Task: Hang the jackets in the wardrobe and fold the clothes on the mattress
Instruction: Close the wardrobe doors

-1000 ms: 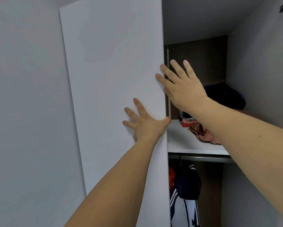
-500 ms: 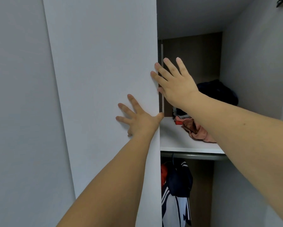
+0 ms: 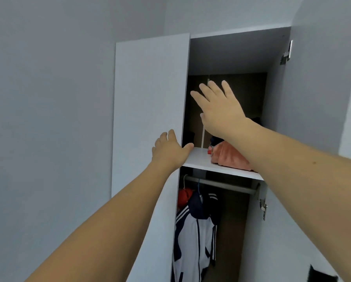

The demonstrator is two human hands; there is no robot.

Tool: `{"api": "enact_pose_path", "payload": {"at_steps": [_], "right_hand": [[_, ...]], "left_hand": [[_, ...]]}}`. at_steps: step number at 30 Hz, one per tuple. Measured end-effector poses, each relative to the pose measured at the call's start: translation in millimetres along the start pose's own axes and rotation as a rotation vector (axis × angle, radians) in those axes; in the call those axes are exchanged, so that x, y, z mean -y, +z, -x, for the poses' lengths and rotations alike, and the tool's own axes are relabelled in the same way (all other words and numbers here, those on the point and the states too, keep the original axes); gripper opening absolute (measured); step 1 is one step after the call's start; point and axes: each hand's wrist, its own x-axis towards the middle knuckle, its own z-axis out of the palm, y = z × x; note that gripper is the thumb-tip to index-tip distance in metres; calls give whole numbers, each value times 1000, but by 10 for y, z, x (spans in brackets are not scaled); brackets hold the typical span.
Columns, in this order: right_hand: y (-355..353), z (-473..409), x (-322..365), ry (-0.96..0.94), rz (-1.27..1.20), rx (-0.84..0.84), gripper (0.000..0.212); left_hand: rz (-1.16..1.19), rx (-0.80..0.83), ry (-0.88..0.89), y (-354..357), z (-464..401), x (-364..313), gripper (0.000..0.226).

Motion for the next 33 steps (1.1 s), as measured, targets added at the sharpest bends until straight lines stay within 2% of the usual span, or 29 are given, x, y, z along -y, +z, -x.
{"api": "enact_pose_path", "payload": {"at_steps": [2,7,11,13,15,18,20,25,29,31,33], "right_hand": [[-369,213,-107,-50,25,-59,66],[-1176,706,-525,-14,42,-238,58],[-1504,1093,-897,-73,89,-374,58],[-1556,1235,-1056,62,27,-410,61],[-1503,1377,-1172,287,-229,-405,63],[-1308,1649,-1265,649,-846,-261,58],[-1165,1795,-1265,736,-1113,-171,48],[-979,1824,-1187,622,-1173,-134,37],[-826,1688,-1037,508,-1153,-38,41],[-693,1607,-894,396,-1122,20,46],[-528,1509,-745,257,-985,50,53]], "left_hand": [[109,71,41,-66,433,-204,86],[295,395,127,-84,1226,-669,83],[260,457,259,2,1633,-1158,62],[274,453,265,92,1780,-1376,63],[212,373,265,200,1852,-1557,63],[103,220,239,354,1895,-1775,57],[60,150,231,450,1923,-1891,51],[-58,-45,277,471,1937,-1904,32],[-107,-249,377,318,1856,-1523,57],[-222,-343,423,270,1749,-1277,71],[-356,-387,434,211,1594,-1046,75]]}}
